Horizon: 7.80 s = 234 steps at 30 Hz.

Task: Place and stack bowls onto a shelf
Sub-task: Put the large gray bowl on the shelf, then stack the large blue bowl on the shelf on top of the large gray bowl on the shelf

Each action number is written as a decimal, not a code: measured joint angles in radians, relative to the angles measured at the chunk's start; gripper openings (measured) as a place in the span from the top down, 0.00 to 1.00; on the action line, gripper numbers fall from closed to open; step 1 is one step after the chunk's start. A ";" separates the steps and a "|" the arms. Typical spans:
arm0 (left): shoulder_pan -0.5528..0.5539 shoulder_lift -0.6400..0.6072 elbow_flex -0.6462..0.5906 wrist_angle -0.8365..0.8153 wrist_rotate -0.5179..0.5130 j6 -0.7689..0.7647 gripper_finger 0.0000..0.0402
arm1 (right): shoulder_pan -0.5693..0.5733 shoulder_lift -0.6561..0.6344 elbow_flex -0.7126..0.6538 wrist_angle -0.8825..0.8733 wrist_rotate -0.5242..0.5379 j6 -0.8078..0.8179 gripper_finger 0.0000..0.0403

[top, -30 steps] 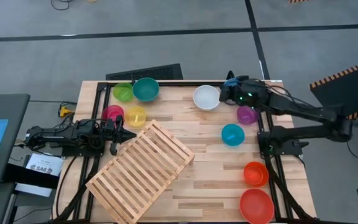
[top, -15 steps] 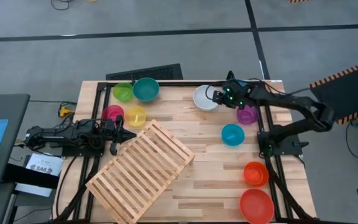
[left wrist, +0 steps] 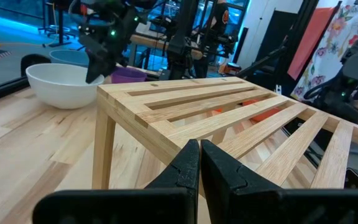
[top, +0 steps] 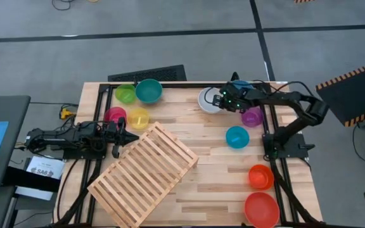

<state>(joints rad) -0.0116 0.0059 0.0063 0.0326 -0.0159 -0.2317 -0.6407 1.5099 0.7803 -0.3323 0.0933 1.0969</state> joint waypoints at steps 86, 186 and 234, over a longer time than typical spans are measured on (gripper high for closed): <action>-0.042 0.870 1.309 -0.652 -0.084 -0.247 0.61 | 0.765 0.393 1.314 -0.546 -0.063 -0.470 0.94; -0.050 0.626 0.751 -0.168 -0.103 -0.258 0.61 | 0.918 0.024 0.863 -1.133 0.446 0.098 0.38; -0.048 0.681 0.725 -0.119 -0.497 -0.307 0.61 | -0.135 -0.246 -0.129 -0.271 0.270 0.163 0.73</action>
<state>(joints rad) -0.0593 0.6865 0.7309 -0.0860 -0.5126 -0.5388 -0.7753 1.2640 0.6514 -0.6035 0.3637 1.2594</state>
